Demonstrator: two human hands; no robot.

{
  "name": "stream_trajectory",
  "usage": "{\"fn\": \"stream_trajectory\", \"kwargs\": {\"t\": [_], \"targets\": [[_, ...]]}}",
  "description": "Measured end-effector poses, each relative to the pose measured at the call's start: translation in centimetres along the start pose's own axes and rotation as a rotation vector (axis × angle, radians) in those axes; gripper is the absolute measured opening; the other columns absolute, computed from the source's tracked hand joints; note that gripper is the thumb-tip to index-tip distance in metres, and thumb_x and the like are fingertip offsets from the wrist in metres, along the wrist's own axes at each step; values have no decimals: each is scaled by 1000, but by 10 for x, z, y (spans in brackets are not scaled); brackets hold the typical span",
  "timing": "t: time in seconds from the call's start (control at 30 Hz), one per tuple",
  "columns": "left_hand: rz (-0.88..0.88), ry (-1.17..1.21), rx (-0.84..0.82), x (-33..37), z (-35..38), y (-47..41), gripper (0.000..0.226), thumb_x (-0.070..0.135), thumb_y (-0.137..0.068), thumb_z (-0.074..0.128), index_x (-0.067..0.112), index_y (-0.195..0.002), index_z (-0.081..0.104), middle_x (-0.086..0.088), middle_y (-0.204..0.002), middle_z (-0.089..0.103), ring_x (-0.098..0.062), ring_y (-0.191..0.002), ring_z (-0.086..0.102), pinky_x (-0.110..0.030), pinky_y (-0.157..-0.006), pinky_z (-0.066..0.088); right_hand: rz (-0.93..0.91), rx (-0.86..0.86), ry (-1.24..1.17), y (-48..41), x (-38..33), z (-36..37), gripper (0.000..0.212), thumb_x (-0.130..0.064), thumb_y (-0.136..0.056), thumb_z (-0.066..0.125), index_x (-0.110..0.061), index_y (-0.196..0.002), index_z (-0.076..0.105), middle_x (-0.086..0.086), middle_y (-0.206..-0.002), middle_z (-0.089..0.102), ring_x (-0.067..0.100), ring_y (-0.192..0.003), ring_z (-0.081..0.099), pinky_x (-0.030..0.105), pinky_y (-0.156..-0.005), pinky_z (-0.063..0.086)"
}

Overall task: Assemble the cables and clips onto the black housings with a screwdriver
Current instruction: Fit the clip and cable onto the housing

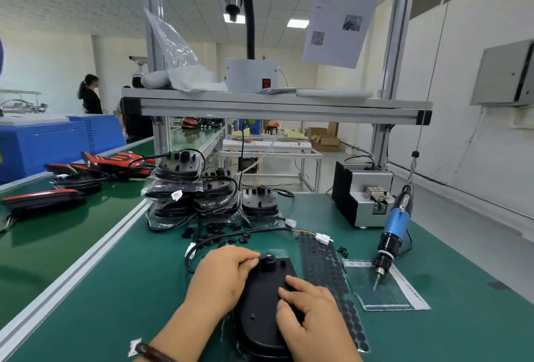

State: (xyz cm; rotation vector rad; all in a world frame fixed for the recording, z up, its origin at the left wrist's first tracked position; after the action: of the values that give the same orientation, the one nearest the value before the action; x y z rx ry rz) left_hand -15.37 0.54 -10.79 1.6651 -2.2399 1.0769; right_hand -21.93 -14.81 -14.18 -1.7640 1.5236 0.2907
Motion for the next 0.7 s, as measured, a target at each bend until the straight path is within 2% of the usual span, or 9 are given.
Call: {"fn": "stream_trajectory", "kwargs": {"t": [0.07, 0.13, 0.2, 0.27, 0.3, 0.37, 0.5, 0.63, 0.7], "targets": [[-18, 21, -24, -5, 3, -3, 20, 36, -91, 60, 39, -108, 71, 17, -108, 68, -3, -104, 60, -19, -92, 44, -15, -24, 18, -1, -2, -1, 31, -41, -87, 58, -37, -116, 69, -29, -133, 47, 1, -122, 34, -5, -91, 13], [-29, 38, -35, -8, 4, -5, 19, 36, -91, 62, 38, -107, 71, 18, -107, 68, -3, -104, 60, -17, -92, 44, -32, -78, 46, -3, -9, -6, 36, -58, -81, 53, -43, -109, 71, -32, -124, 54, -7, -115, 38, 0, -93, 22], [-35, 50, -48, -10, 6, -7, 18, 36, -90, 62, 40, -104, 72, 19, -104, 68, -2, -102, 60, -17, -90, 44, -34, -82, -13, -20, -14, -21, 36, -69, -74, 46, -47, -86, 72, -28, -92, 67, -18, -86, 50, 1, -75, 34], [-42, 57, -62, -11, 8, -8, 17, 36, -90, 62, 41, -103, 72, 20, -101, 67, -1, -99, 60, -16, -87, 44, 8, -43, -133, -56, -13, -39, 31, -59, -80, 55, -35, -66, 68, -17, -58, 57, -8, -56, 48, 7, -56, 33], [-41, 56, -66, -12, 9, -8, 17, 37, -90, 62, 41, -103, 72, 21, -99, 66, 0, -98, 60, -15, -87, 43, 44, -37, -169, -79, -11, -43, 27, -48, -85, 60, -28, -70, 71, -16, -55, 53, -7, -55, 48, 11, -56, 36], [-26, 49, -74, -12, 10, -7, 17, 38, -90, 62, 42, -103, 71, 22, -94, 64, 1, -97, 59, -15, -87, 43, 90, -102, -135, -124, -9, -30, 13, -28, -88, 64, -24, -91, 76, -16, -74, 64, 0, -74, 60, 16, -65, 43], [-18, 58, -103, -13, 15, -10, 16, 38, -89, 62, 44, -101, 72, 22, -89, 62, 5, -104, 57, -7, -90, 38, 36, -350, 163, -180, -18, 35, 24, -13, -91, 57, -17, -108, 74, 0, -108, 73, 15, -98, 65, 20, -78, 49], [5, -78, -190, -16, 23, -17, 22, 42, -94, 51, 45, -110, 66, 19, -112, 64, -1, -112, 55, 5, -79, 28, -38, -505, 364, -200, -16, 84, 35, -5, -94, 49, -16, -121, 68, -2, -128, 64, 14, -117, 58, 23, -99, 44], [28, -159, -337, -17, 31, -25, 32, 45, -95, 48, 36, -124, 59, 11, -127, 58, -9, -123, 51, -1, -89, 31, -63, -583, 399, -202, -15, 101, 38, -2, -96, 45, -15, -126, 64, 0, -134, 60, 15, -120, 56, 24, -100, 43]]}}
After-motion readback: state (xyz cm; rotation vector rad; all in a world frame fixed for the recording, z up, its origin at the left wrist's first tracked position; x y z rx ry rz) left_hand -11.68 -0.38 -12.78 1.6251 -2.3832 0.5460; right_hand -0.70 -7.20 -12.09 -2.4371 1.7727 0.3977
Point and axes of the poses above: each hand's wrist, its own y-axis away from the middle knuckle, its own z-axis out of the palm, x = y × z, the point moved 9 cm from there along -y, towards the middle knuckle
